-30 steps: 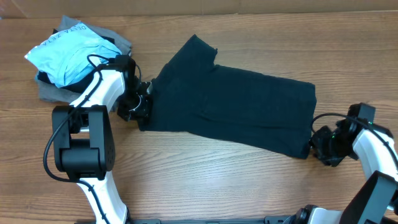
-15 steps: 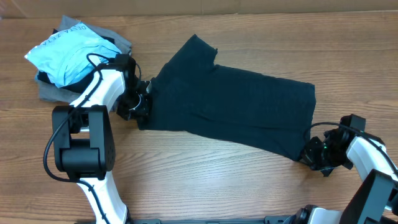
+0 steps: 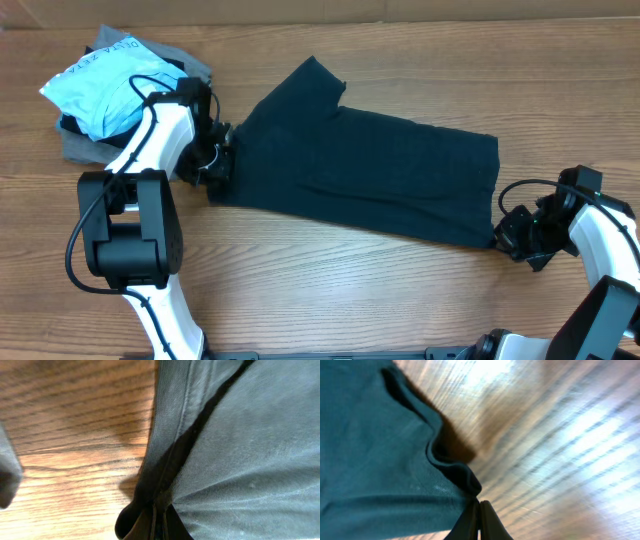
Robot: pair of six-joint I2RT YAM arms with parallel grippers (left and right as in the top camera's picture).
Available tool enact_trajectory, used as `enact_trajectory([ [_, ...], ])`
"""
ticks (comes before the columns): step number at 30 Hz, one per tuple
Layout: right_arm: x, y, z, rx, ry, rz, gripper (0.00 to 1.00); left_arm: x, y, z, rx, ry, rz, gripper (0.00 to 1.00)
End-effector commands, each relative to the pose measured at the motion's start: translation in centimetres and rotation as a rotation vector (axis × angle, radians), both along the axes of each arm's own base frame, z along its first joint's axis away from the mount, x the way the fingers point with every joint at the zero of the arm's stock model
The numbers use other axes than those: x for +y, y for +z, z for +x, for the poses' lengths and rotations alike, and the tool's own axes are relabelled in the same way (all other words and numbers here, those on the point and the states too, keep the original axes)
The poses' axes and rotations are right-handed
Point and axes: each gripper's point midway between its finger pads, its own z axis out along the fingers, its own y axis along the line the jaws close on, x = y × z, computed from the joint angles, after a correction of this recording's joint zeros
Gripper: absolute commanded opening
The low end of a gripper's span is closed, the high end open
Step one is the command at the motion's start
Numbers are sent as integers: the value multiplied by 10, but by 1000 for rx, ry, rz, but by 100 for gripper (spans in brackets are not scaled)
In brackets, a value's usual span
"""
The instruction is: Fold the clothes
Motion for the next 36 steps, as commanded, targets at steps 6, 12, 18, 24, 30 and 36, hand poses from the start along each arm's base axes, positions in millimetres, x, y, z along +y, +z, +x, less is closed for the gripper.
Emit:
enact_trajectory([
  [6,-15,2,-11,78,-33,-86,41,11,20,11,-31,20,41,23],
  [12,-5,18,12,-25,28,-11,64,11,21,4,-3,13,40,48],
  [18,11,32,24,-98,84,83,63,11,35,3,16,12,39,48],
  [24,29,2,5,-53,123,96,61,-6,62,15,-18,5,-56,47],
  [30,50,-17,-17,-4,119,163,36,-15,80,18,-29,7,-110,45],
  [36,55,-26,-27,6,117,179,29,-8,54,3,26,5,-68,42],
])
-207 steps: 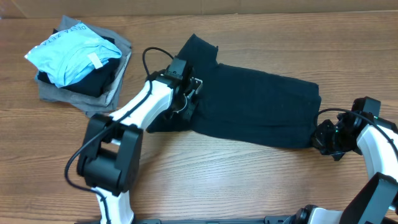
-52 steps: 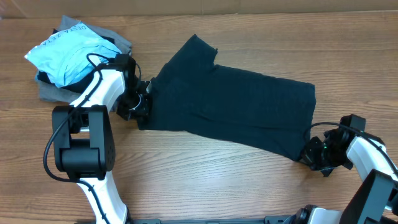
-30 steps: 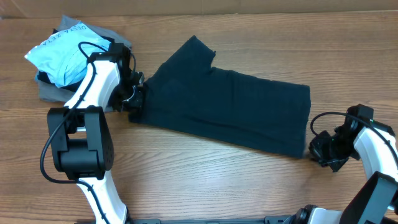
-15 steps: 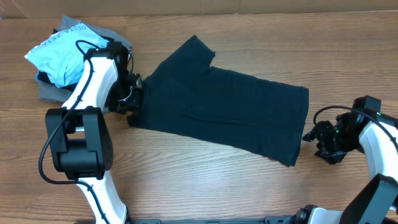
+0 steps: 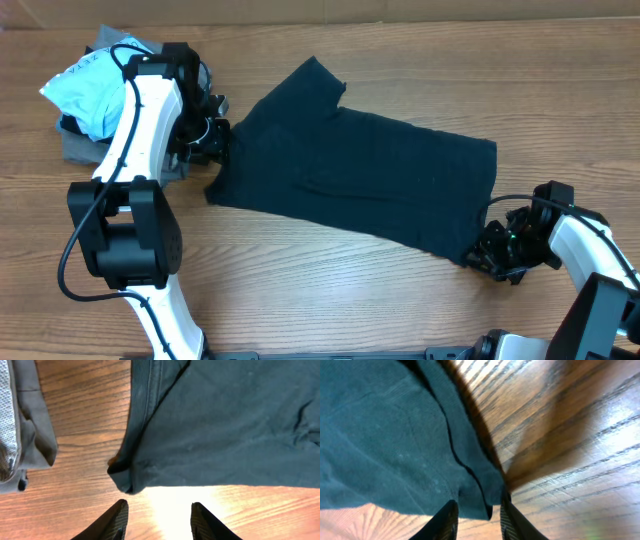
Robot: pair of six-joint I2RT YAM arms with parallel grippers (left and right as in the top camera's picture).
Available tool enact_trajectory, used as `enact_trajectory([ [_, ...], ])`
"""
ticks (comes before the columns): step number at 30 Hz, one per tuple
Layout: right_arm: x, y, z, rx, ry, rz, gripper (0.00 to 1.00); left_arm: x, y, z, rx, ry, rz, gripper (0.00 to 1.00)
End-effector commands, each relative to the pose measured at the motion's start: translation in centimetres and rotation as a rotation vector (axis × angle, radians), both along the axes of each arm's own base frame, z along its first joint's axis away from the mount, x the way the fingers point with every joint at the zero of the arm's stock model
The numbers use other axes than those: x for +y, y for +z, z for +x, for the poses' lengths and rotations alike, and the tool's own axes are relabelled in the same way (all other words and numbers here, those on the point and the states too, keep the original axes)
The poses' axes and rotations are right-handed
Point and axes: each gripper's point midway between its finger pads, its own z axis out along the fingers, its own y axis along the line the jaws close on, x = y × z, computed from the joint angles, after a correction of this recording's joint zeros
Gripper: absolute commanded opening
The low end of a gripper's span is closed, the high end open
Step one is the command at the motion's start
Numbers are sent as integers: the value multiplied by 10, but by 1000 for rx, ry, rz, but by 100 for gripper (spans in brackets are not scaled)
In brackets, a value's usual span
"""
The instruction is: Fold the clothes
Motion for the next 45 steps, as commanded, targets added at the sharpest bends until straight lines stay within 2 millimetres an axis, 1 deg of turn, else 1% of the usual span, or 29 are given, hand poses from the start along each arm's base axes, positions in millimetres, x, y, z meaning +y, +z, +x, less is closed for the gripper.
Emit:
enact_trajectory([
  [1,7,-6,-5,1,-3,29,27,3,-21,-14,38,-7,13,42],
  [5,10,-6,-3,-14,-5,47,18,4,-53,-23,46,-7,15,40],
  [7,8,-4,0,-24,0,44,7,4,-66,-29,51,-6,15,34],
  [8,7,-3,1,-26,-2,40,4,4,-71,-31,56,-7,15,32],
  [10,3,1,4,-22,-1,24,4,5,-77,-36,64,-7,23,29],
  [11,-1,5,6,-15,2,6,4,8,-78,-37,66,-9,38,28],
  [13,-9,12,7,7,7,-33,4,13,-79,-37,65,-12,68,22],
  [17,-30,27,3,84,-2,-144,4,20,-79,-38,71,-17,109,13],
  [18,-32,29,2,101,-28,-158,4,21,-79,-38,71,-15,114,10],
  [21,-36,29,-1,126,-56,-180,4,27,-79,-38,74,6,147,7],
  [25,-51,27,-9,197,-149,-277,4,28,-79,-39,76,7,154,4],
  [29,-52,25,-15,228,-186,-294,4,27,-79,-39,78,29,153,5],
  [31,-52,25,-15,229,-187,-294,4,25,-79,-40,82,30,142,12],
  [32,-52,25,-15,229,-187,-294,6,25,-79,-41,87,30,139,18],
  [36,-52,25,-15,228,-181,-292,25,21,-76,-44,102,31,120,27],
  [37,-51,25,-15,226,-181,-287,32,21,-75,-44,105,32,116,29],
  [39,-51,25,-13,219,-180,-284,49,16,-71,-45,113,34,89,32],
  [41,-49,25,-7,190,-169,-266,56,11,-65,-45,122,37,62,35],
  [42,-45,26,-1,157,-146,-240,57,9,-62,-45,126,37,51,36],
  [45,-31,32,22,26,-54,-133,58,3,-46,-40,128,34,13,36],
])
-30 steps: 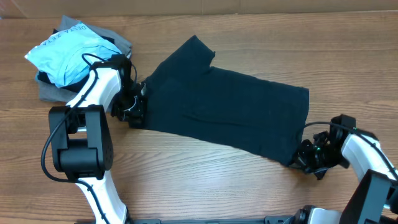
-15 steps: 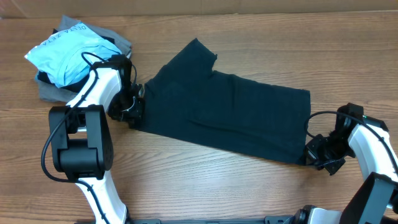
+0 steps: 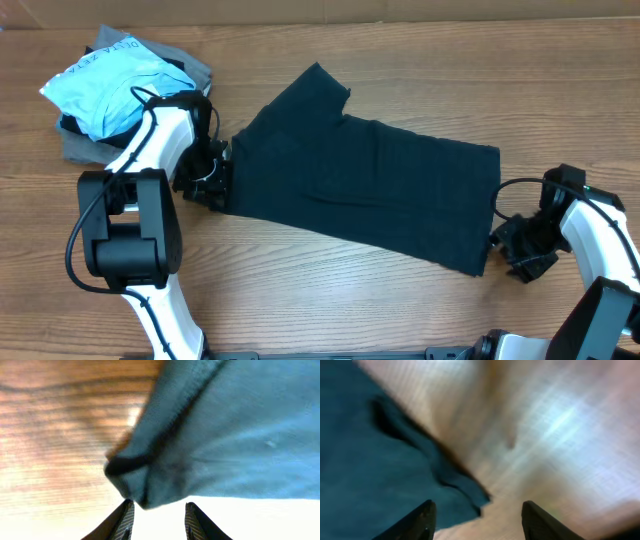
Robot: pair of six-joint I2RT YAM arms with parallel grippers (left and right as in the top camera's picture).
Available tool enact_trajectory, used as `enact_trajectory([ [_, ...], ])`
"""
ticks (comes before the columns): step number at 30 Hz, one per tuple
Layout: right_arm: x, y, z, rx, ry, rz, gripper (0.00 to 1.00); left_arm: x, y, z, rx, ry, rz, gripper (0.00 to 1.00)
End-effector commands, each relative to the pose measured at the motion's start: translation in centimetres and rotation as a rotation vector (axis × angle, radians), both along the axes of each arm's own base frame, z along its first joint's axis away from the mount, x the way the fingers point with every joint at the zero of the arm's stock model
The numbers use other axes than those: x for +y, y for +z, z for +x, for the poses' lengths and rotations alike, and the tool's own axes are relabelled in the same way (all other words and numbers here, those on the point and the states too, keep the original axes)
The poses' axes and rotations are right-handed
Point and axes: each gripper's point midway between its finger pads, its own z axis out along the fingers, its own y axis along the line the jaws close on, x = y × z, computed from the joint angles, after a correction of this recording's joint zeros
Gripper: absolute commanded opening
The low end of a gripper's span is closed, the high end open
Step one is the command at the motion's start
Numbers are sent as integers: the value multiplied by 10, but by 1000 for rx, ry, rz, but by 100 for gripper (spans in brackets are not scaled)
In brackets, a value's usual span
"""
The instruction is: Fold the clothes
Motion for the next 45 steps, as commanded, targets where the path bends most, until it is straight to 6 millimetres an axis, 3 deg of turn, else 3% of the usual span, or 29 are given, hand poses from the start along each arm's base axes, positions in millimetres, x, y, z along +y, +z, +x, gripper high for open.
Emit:
enact_trajectory([
  [1,19,13,28,-151,116,134,58,-11,26,20,-59,18,-73,37],
  [4,36,20,41,-246,173,233,53,-20,52,34,-99,12,-127,37],
  [8,37,19,41,-247,170,242,45,-31,87,52,-177,11,-192,39],
  [10,39,15,39,-246,169,245,33,-34,99,59,-211,7,-208,40],
  [14,43,-9,26,-211,80,247,21,-45,115,68,-253,-7,-240,39],
  [19,51,-42,-2,-136,-71,250,8,-56,119,70,-265,-33,-248,39],
  [23,26,-62,-25,-18,-236,76,4,-60,119,69,-265,-45,-250,39],
  [26,-6,-59,-22,-12,-294,-58,4,-63,119,69,-263,-50,-251,39],
  [28,-31,-46,-12,-29,-314,-128,4,-66,119,68,-264,-58,-252,39],
  [32,-43,-18,11,-79,-229,-119,11,-76,119,75,-293,-59,-259,38],
  [37,-32,28,51,-233,-23,-4,37,-103,123,99,-408,-121,-280,44],
  [41,-15,81,82,-415,112,106,44,-141,136,127,-559,-199,-361,72],
  [45,-2,123,99,-557,171,163,48,-162,141,161,-724,-268,-318,67],
])
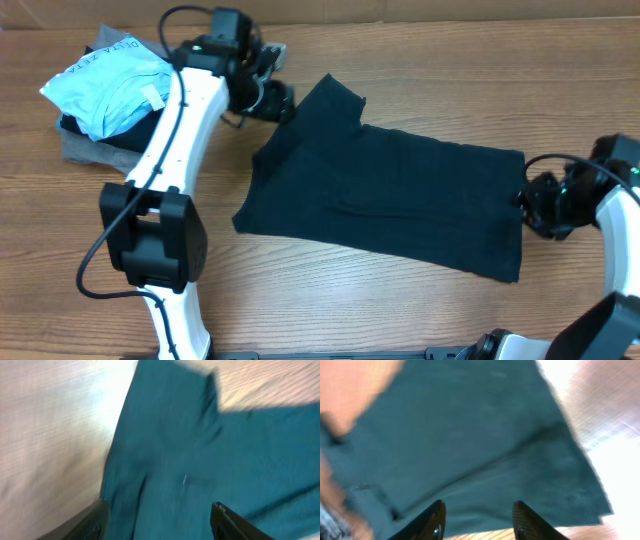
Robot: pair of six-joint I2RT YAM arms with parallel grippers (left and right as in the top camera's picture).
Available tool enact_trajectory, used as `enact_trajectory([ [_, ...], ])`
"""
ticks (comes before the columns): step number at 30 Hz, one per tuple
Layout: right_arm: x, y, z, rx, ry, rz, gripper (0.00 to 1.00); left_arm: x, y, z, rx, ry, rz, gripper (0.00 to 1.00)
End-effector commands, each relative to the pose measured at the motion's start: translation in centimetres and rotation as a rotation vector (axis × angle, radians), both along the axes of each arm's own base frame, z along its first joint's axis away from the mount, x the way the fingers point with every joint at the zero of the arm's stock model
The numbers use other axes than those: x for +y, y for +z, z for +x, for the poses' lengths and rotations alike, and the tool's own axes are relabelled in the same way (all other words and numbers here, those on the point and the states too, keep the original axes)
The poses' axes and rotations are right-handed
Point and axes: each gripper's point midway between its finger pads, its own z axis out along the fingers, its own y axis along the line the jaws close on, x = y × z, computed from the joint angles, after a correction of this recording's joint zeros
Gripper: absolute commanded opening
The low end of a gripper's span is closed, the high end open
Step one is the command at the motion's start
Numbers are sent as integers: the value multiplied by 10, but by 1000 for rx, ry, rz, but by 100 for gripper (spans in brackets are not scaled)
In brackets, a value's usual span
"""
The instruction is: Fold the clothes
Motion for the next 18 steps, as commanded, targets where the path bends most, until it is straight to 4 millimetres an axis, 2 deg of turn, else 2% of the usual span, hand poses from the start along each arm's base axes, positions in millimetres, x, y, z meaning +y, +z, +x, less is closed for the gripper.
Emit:
enact_trajectory([
  [1,19,52,21,-213,122,60,48,-18,15,22,-136,-21,27,67],
  [5,26,62,15,-229,127,77,49,-19,-10,43,-185,-15,109,66],
  [13,30,59,5,-185,122,95,49,-43,-66,85,-227,-29,27,63],
  [18,26,56,1,-159,116,71,50,-60,-88,109,-305,-28,-15,64],
])
